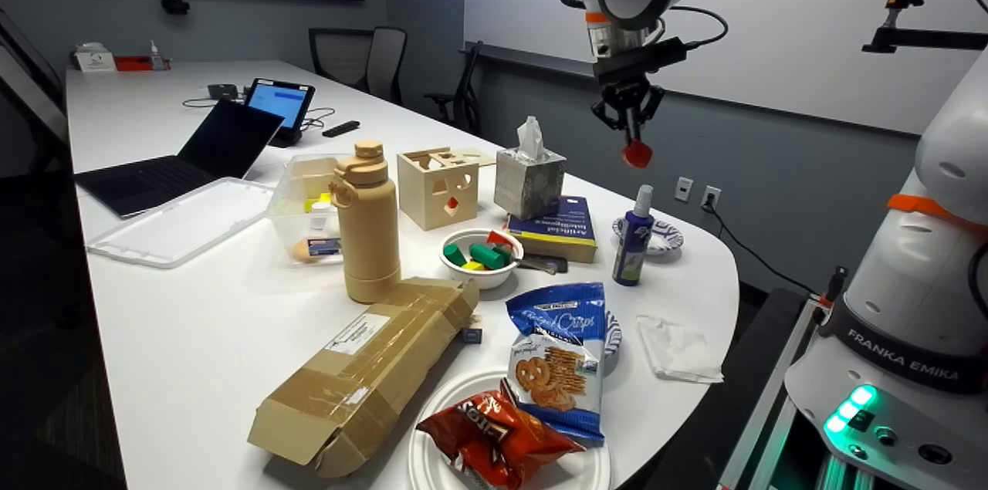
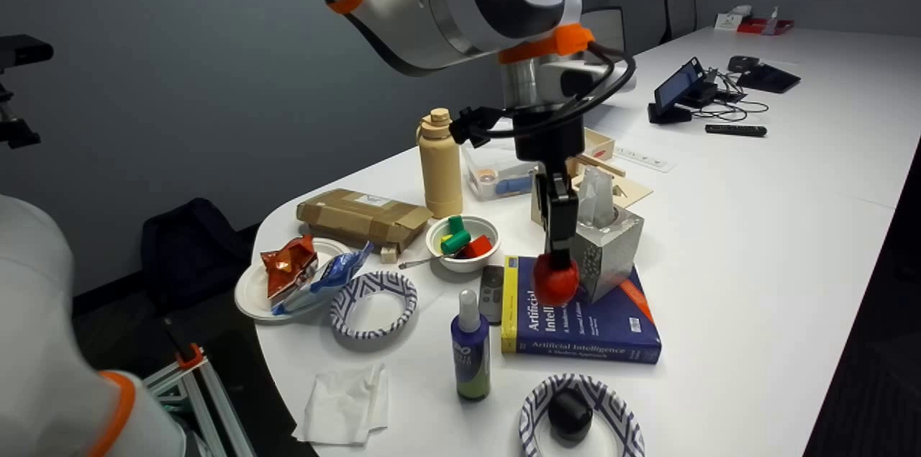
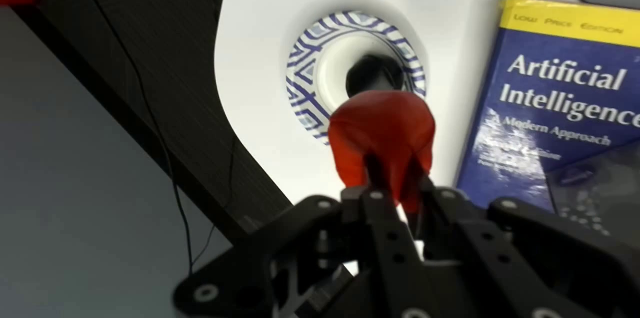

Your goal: Take the red toy out of the white bowl and place it in the black and white bowl on the right.

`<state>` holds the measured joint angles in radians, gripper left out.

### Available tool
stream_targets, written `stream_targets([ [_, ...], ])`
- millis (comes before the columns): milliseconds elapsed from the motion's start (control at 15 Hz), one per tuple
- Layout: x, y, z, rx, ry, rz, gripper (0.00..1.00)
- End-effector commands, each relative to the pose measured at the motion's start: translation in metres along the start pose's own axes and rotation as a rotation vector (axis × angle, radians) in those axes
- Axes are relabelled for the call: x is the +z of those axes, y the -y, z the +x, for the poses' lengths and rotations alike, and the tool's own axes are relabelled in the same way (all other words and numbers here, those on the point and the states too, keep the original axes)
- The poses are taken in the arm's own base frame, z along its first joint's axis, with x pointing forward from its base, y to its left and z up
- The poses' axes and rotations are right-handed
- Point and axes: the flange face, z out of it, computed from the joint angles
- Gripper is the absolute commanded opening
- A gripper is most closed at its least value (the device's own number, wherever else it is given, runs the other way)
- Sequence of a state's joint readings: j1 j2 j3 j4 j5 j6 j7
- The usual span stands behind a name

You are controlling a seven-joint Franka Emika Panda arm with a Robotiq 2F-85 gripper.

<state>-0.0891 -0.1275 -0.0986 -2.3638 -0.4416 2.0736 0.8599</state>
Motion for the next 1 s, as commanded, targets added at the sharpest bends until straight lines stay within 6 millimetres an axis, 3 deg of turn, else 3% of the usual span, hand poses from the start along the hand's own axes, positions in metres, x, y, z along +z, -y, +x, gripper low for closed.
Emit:
stream_targets([
  [0, 0.031, -0.016, -0.009, 0.080, 0.009, -0.009, 0.03],
  [467, 0.078, -0.025, 0.011, 0.198, -0.054, -0.013, 0.03],
  [933, 0.124, -0.013, 0.029, 0.240, -0.041, -0.065, 0.03],
])
